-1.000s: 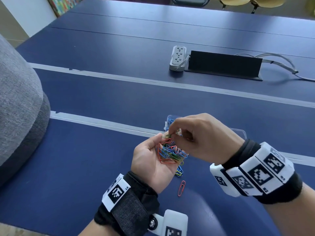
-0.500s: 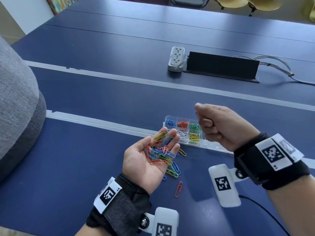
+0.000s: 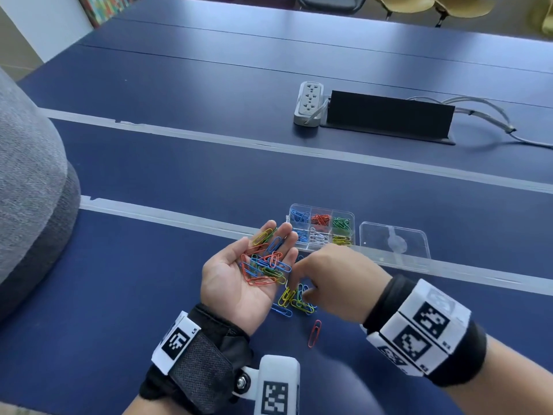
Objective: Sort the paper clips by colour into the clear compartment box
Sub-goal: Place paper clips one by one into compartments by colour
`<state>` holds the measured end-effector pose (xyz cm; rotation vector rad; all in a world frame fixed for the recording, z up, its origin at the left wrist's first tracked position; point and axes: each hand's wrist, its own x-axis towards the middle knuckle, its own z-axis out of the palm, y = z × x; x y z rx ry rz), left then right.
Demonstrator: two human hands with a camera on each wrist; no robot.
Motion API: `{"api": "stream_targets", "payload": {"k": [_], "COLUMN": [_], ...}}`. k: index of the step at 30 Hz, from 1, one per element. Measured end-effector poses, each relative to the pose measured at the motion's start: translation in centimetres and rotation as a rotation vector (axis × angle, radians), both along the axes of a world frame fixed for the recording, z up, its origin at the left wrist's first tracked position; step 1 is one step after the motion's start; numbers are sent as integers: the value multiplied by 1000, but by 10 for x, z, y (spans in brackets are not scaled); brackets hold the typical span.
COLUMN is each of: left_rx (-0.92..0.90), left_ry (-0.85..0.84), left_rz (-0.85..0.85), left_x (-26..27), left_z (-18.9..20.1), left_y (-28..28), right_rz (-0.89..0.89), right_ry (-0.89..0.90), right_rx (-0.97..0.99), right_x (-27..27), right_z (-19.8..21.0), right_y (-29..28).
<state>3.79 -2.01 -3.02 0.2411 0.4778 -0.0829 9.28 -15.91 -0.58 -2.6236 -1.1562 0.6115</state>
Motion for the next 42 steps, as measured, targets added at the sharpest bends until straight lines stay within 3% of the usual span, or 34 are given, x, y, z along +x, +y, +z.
{"api": "stream_targets", "payload": {"k": [9,13,19,22,26,31,42], "left_rx": [8,3,0,-7,2,4,-22], "left_ry": [8,1,1,4,11,17,-5], "left_rz": [-8,-1,-6,-17,-22,-22,-73], "left_x": [0,0,-1,0,0,-1,2], "left_z": [2,3,3,4,5,6,7], "left_y": [-3,0,-1,-4,-6,-5,-12], "right_rz": [109,87,-362,-446,-394,-317,-280], "right_ry": [-121,7,163,55,-86,-128,-182], "right_rx": [-54,47,171,40,-156,-174,152], "right_x": [-5,1,35,62,80,80,71], "right_z": [-3,9,34,35,31,23,33], "right_y": [0,-9,-21,-26,-22,-14,-24]}}
